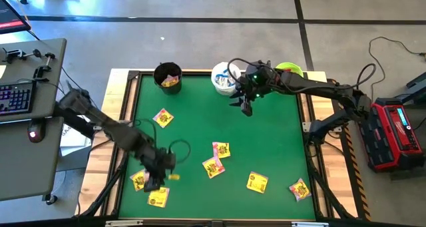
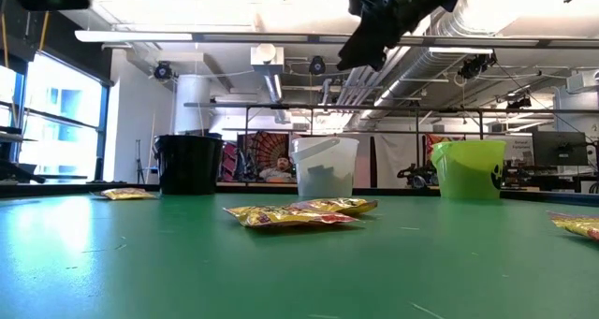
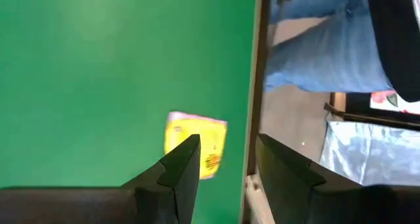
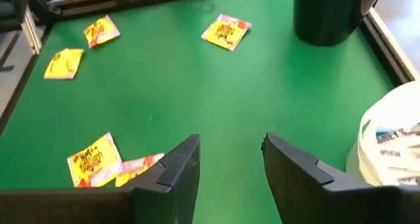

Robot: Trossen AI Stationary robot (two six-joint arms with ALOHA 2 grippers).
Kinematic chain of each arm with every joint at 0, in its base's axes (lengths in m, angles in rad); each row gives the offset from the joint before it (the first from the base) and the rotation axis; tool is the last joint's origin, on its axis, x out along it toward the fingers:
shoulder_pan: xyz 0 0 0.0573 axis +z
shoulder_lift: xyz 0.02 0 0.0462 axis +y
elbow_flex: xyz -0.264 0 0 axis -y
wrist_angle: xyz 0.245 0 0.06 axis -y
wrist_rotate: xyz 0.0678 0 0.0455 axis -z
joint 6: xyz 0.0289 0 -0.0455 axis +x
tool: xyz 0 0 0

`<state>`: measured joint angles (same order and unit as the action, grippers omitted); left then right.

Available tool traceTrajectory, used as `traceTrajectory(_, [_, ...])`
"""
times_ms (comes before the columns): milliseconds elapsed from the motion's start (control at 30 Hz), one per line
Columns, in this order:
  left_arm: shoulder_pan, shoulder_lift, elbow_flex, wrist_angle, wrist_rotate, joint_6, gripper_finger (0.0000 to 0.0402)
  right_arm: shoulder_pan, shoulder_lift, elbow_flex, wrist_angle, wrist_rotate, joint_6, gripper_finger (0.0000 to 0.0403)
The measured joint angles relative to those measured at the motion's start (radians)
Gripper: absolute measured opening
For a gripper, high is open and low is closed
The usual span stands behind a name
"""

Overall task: Sort candy by brand, put in halloween buckets
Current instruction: Put the yellow candy into the black bucket

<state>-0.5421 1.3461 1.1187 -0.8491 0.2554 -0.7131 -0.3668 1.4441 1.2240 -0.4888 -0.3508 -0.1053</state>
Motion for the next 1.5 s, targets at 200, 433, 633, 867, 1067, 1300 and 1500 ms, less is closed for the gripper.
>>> traceTrajectory(200, [-0.129,0.113,0.000,0.099,-0.098,-0.132,0.0141,0.000,0.000,0.000,-0.095,0.000,-0.030,0.0154])
traceTrajectory(433, [-0.202,0.187,-0.086,0.121,-0.003,-0.259,0.0150,0.000,0.000,0.000,-0.115,0.000,-0.034,0.0154])
traceTrajectory(633, [-0.213,0.180,-0.156,0.131,-0.015,-0.274,0.0188,0.000,0.000,0.000,-0.115,0.000,-0.027,0.0154])
traceTrajectory(867, [-0.213,0.181,-0.227,0.179,-0.085,-0.180,0.0205,0.000,0.000,0.000,-0.114,0.000,-0.027,0.0154])
traceTrajectory(1067, [-0.215,0.181,-0.285,0.207,-0.095,-0.103,0.0205,0.000,0.000,0.000,-0.114,0.000,-0.026,0.0154])
traceTrajectory(1300, [-0.247,0.181,-0.290,0.237,-0.085,0.042,0.0204,0.000,0.000,0.000,-0.114,0.002,-0.026,0.0154])
traceTrajectory(1500, [-0.260,0.215,-0.290,0.253,-0.102,0.074,0.0199,0.000,0.000,0.000,-0.114,0.008,-0.026,0.0154])
